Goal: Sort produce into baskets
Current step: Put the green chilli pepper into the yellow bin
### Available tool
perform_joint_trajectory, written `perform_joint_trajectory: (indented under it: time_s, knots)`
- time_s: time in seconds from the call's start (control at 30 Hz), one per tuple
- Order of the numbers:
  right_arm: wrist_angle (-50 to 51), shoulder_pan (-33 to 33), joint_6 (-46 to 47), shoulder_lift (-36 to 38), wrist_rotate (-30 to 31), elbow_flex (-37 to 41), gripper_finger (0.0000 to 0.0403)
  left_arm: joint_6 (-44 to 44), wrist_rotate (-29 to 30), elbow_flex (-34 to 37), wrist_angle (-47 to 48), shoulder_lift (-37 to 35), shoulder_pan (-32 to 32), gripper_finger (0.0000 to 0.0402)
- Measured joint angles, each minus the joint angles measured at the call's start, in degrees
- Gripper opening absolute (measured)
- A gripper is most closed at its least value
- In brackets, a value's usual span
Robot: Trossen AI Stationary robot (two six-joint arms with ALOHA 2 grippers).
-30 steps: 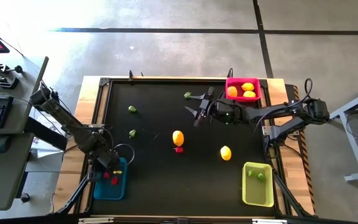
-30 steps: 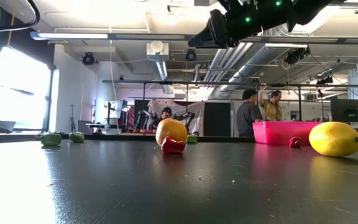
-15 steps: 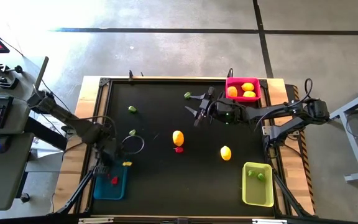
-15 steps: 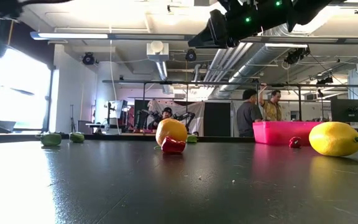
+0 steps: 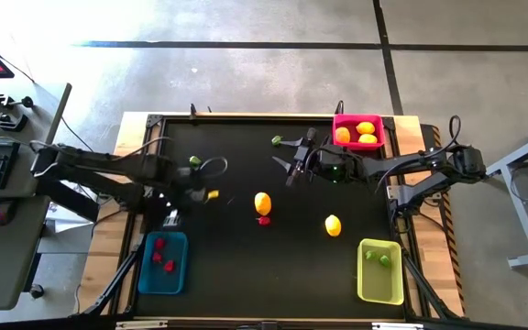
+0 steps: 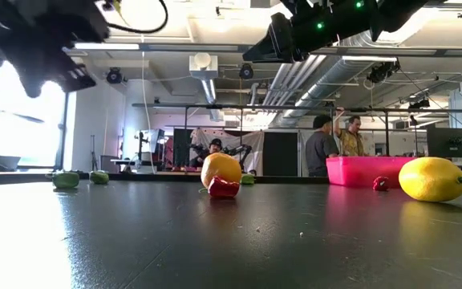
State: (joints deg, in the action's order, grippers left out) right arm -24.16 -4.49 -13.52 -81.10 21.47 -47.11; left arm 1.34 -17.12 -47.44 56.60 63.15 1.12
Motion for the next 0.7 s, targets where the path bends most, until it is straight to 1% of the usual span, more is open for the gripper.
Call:
perform_joint_trajectory:
  time_s: [0.07,0.17,0.23,0.37,0.53,0.63,0.7]
  knots:
    - [0.0,0.0,0.0,0.0,0.0,0.0,0.022,0.0,1.4,0.0,-0.3,0.5,-3.0,0.0001]
    - [0.8,0.0,0.0,0.0,0.0,0.0,0.022,-0.1,4.9,0.0,-0.6,1.6,-6.5,0.0001]
    - [1.7,0.0,0.2,0.0,0.0,0.0,0.022,-0.3,5.9,0.0,-0.9,2.8,-8.7,0.0]
    - [2.2,0.0,0.0,0.0,0.0,0.0,0.022,-1.0,6.5,0.0,-0.9,6.9,-12.8,0.0]
    - [2.2,-0.2,-0.5,0.0,0.0,0.0,0.022,-5.0,10.3,-0.1,-0.9,13.0,-17.1,0.0]
    - [2.2,-0.4,-0.5,0.0,0.0,0.0,0.022,-6.7,10.3,-1.5,-1.0,16.0,-19.2,0.0]
    - [2.3,-0.6,-0.5,0.0,0.0,0.0,0.022,-8.2,12.3,-2.9,-0.9,17.5,-20.3,0.0001]
